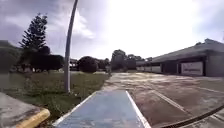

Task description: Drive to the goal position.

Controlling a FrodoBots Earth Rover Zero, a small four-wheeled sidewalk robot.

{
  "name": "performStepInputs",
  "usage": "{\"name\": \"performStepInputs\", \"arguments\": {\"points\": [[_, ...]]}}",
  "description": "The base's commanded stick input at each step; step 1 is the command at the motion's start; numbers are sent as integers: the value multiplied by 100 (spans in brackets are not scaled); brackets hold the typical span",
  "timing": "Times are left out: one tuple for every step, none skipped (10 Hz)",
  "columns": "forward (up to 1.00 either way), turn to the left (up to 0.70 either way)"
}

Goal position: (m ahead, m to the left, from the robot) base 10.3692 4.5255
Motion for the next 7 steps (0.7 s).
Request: {"name": "performStepInputs", "arguments": {"points": [[70, 0], [70, 0], [70, 0], [70, 0], [70, 0], [70, 0], [70, 0]]}}
